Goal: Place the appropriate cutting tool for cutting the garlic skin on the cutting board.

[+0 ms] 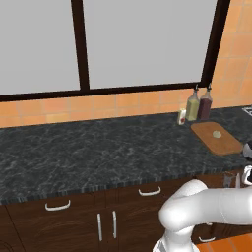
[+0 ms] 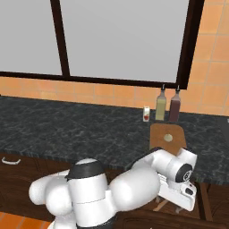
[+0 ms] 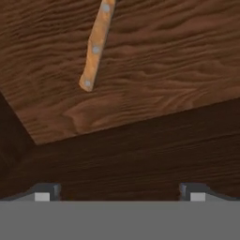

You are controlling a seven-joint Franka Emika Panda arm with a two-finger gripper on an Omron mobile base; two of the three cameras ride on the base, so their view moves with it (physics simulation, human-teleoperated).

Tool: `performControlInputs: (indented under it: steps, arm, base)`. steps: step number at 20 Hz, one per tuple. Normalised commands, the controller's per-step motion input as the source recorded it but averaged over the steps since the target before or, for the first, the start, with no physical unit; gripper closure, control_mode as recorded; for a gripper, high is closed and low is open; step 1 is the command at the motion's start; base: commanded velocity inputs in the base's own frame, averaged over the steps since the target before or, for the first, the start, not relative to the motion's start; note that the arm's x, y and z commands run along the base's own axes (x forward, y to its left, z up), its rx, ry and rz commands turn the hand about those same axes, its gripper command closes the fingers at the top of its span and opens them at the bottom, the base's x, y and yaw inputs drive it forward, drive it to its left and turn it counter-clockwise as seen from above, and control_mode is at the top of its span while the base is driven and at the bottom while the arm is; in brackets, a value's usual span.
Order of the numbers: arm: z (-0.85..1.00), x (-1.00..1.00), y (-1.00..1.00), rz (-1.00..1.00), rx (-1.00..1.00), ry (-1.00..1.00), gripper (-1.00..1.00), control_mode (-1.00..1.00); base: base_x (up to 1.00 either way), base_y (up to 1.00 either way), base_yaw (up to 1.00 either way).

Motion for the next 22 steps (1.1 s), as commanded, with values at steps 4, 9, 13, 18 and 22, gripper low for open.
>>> performControlInputs:
  steps: [4,9,13,18,22]
  arm:
    - [-0.42,0.04,-0.04,0.11,0.04,0.02,-1.00,-1.00]
    - [-0.49,0.00,-0.04,0.09,0.05,0.04,-1.00,-1.00]
    - [-0.41,-0.13,-0.02,0.05,0.02,0.08,-1.00,-1.00]
    - [-0.26,-0.53,-0.01,0.02,0.00,0.14,-1.00,-1.00]
    - [-0.14,-0.75,0.00,0.00,0.00,0.16,-1.00,-1.00]
  base:
    - [0.00,0.00,0.00]
    - [0.00,0.00,0.00]
    - [0.00,0.00,0.00]
    - [0.00,0.00,0.00]
    - [0.00,0.00,0.00]
